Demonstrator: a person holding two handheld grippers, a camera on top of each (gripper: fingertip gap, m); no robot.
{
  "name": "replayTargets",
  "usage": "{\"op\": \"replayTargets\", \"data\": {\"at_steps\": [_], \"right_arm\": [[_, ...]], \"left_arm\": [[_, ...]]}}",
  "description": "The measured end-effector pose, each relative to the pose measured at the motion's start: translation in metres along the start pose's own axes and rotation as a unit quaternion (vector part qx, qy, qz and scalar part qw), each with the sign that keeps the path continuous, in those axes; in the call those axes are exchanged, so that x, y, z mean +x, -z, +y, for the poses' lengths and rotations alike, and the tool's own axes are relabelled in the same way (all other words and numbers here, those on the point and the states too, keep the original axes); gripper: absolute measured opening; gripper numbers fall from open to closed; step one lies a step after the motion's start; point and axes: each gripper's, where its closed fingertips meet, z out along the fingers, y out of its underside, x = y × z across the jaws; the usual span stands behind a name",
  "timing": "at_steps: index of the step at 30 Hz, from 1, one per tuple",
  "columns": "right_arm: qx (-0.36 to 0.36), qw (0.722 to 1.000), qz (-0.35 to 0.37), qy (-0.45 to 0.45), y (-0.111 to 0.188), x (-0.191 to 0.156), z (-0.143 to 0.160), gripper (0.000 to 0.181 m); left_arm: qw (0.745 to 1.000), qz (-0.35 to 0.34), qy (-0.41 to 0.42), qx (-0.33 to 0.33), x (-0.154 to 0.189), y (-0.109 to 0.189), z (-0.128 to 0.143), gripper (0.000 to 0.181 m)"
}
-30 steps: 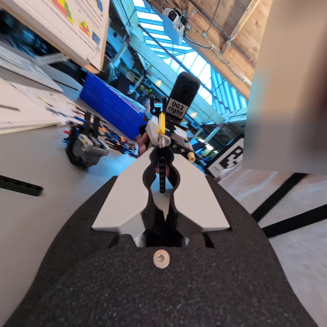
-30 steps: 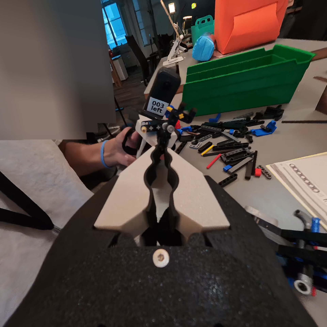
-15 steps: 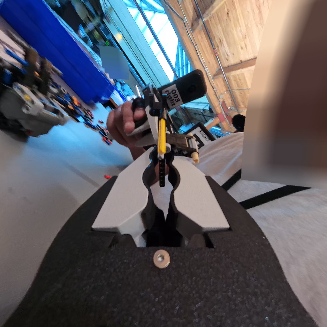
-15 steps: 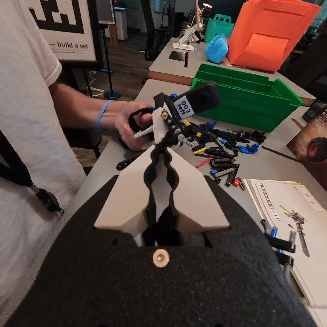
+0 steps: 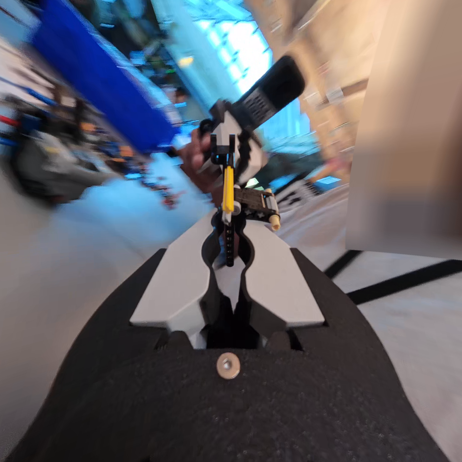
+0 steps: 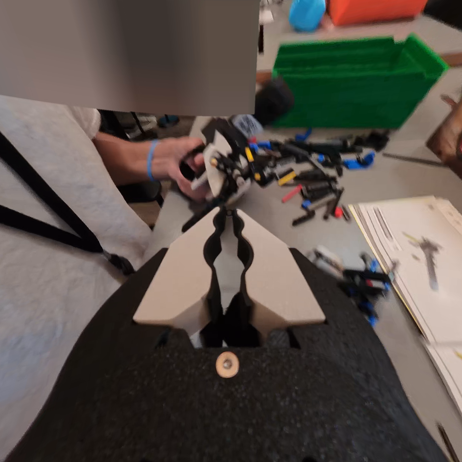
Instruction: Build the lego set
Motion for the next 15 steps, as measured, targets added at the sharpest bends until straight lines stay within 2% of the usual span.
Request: {"op": "replayTargets", "data": {"at_steps": [3, 6, 9, 15], "right_arm": [[-0.084, 0.995, 0.058, -0.008, 0.021, 0.021, 0.042, 0.004], [-0.185, 0.974, 0.124, -0.031, 0.046, 0.041, 0.102, 0.004], [-0.186, 0.969, 0.144, -0.076, 0.056, 0.036, 0.128, 0.004], [-0.214, 0.956, 0.189, -0.072, 0.062, 0.032, 0.157, 0.004]], "left_arm": [[0.993, -0.103, -0.058, -0.023, -0.024, 0.011, 0.001, 0.005], [0.985, -0.143, -0.099, -0.014, -0.032, 0.018, -0.006, 0.005], [0.985, -0.137, -0.101, 0.005, -0.03, 0.022, -0.01, 0.005], [0.985, -0.135, -0.107, 0.016, -0.028, 0.023, -0.012, 0.005]]}}
